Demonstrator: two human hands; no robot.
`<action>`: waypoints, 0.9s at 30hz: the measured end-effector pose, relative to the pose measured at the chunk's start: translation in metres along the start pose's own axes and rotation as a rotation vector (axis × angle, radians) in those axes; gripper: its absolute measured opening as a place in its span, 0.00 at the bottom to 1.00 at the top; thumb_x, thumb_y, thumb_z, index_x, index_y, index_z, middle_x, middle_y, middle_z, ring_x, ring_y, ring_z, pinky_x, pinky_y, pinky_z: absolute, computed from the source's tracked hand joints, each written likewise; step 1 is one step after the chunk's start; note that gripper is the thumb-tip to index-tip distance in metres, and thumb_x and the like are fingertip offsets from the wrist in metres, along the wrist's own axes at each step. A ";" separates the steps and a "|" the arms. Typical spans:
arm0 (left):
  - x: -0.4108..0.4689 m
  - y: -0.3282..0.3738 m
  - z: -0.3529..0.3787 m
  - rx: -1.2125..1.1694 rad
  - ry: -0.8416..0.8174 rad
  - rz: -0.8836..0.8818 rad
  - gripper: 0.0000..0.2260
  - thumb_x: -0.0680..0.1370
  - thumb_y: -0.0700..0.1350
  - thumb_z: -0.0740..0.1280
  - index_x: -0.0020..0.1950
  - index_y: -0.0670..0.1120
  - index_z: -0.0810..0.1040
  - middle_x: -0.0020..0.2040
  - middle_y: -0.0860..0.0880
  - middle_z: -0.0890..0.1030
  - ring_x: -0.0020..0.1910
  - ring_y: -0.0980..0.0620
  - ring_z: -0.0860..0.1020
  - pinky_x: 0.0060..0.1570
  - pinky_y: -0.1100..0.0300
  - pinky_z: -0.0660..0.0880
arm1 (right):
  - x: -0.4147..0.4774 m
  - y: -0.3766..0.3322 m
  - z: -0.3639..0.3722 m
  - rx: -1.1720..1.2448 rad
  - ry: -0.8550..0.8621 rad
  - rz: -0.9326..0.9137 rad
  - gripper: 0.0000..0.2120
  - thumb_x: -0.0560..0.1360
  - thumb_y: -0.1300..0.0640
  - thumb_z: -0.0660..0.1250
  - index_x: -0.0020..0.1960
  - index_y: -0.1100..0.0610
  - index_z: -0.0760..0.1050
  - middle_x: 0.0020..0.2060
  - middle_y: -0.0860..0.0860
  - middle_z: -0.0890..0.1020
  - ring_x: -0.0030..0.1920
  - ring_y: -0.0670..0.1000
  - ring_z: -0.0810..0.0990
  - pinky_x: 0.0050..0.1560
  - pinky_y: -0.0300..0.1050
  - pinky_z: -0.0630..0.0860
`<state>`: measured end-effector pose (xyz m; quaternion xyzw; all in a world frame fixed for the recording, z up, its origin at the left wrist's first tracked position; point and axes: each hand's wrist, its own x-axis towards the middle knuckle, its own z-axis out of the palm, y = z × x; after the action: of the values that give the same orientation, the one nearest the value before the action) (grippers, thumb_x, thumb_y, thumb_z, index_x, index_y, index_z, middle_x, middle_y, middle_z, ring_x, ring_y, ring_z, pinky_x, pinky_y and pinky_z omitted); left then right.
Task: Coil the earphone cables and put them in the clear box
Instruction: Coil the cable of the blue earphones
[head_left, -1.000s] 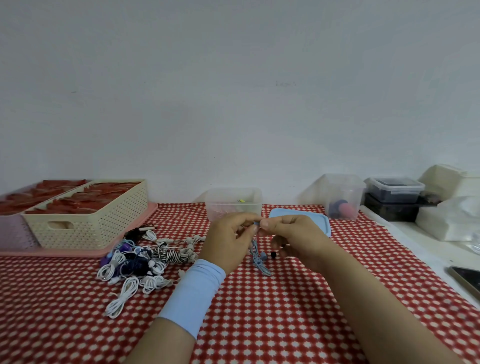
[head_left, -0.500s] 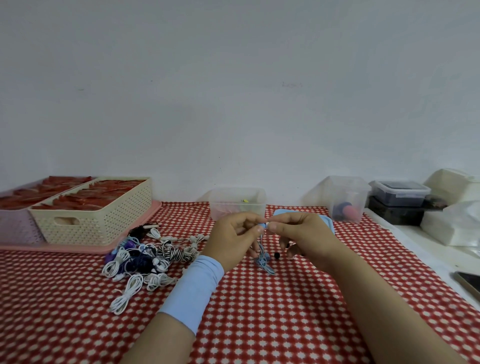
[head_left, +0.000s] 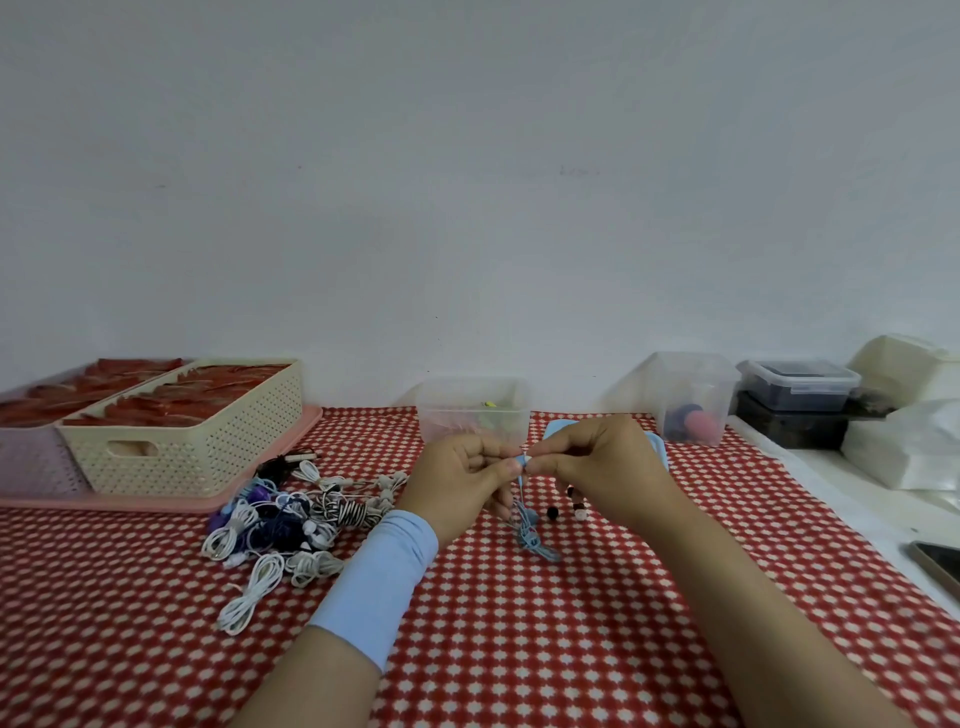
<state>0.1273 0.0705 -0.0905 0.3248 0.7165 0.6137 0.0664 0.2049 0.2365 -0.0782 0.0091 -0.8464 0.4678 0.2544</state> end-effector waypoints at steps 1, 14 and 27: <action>0.001 0.000 -0.001 0.029 0.002 0.015 0.04 0.77 0.35 0.69 0.49 0.42 0.83 0.30 0.46 0.82 0.28 0.52 0.80 0.33 0.60 0.80 | 0.001 0.001 0.001 -0.003 -0.010 0.012 0.02 0.71 0.60 0.77 0.44 0.56 0.88 0.30 0.45 0.85 0.28 0.40 0.79 0.31 0.34 0.75; 0.002 -0.001 0.009 0.378 0.139 0.306 0.06 0.78 0.38 0.69 0.49 0.48 0.82 0.36 0.55 0.81 0.33 0.60 0.81 0.36 0.68 0.79 | 0.004 0.009 0.014 0.657 -0.124 0.508 0.07 0.79 0.58 0.68 0.47 0.62 0.82 0.34 0.52 0.80 0.28 0.47 0.73 0.26 0.39 0.70; 0.005 -0.011 0.010 -0.026 0.104 0.059 0.05 0.79 0.37 0.68 0.50 0.45 0.81 0.37 0.45 0.83 0.33 0.46 0.82 0.33 0.54 0.81 | 0.004 0.007 0.013 0.354 0.019 0.221 0.05 0.77 0.60 0.72 0.50 0.59 0.86 0.37 0.55 0.85 0.29 0.49 0.76 0.27 0.43 0.76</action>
<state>0.1239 0.0808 -0.1016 0.3125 0.7011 0.6408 0.0150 0.1944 0.2314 -0.0879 -0.0438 -0.7443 0.6345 0.2038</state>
